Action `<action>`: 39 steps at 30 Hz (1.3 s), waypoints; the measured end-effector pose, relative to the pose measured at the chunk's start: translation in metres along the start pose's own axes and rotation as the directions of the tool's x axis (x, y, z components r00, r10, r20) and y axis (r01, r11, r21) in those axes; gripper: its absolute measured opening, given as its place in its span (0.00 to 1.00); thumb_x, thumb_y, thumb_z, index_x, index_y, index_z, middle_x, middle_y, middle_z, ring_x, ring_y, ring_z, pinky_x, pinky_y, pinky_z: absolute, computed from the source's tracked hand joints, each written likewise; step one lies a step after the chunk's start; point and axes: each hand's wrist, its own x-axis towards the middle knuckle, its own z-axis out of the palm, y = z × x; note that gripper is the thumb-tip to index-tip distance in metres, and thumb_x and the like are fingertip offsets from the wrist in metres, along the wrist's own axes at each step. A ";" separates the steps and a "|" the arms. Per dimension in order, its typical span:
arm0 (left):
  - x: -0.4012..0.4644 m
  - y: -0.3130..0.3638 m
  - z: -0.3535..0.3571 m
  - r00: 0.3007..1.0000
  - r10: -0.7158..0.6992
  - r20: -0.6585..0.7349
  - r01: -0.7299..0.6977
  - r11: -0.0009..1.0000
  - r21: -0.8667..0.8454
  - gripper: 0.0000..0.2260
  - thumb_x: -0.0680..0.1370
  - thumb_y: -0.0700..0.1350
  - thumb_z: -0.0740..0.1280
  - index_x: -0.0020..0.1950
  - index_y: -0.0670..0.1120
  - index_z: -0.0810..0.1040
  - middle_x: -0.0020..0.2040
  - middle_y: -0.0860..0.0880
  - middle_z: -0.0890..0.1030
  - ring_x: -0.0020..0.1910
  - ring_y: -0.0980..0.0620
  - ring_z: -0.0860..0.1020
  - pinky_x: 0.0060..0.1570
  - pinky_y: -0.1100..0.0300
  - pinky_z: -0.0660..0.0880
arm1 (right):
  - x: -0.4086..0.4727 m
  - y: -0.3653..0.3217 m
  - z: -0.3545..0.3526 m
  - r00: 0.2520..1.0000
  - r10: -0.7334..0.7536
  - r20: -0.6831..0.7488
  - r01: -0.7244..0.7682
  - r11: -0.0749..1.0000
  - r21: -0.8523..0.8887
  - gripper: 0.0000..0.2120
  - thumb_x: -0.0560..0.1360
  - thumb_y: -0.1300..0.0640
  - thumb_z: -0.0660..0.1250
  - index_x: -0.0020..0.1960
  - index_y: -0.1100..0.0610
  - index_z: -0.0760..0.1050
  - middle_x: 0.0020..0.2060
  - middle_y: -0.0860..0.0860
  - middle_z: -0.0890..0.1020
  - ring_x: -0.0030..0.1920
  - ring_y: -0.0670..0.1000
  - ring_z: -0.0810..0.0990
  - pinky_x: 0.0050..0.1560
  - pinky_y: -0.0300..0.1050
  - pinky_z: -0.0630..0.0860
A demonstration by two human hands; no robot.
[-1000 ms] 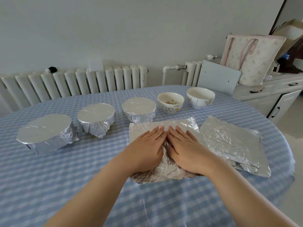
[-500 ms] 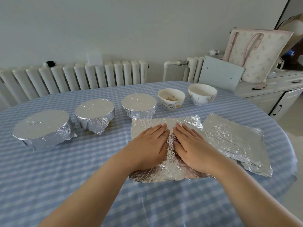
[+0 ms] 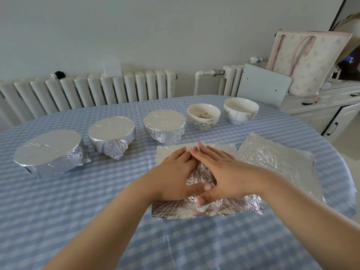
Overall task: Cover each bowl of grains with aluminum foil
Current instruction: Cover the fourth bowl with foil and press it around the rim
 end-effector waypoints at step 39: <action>-0.024 -0.008 0.058 0.956 -0.236 -0.173 -0.024 0.528 -0.849 0.68 0.56 0.59 0.83 0.76 0.61 0.32 0.69 0.67 0.67 0.71 0.65 0.66 0.71 0.61 0.63 | -0.009 0.026 0.085 0.868 0.185 -0.462 0.244 0.651 0.719 0.66 0.53 0.27 0.75 0.73 0.36 0.31 0.75 0.50 0.57 0.75 0.45 0.60 0.75 0.51 0.60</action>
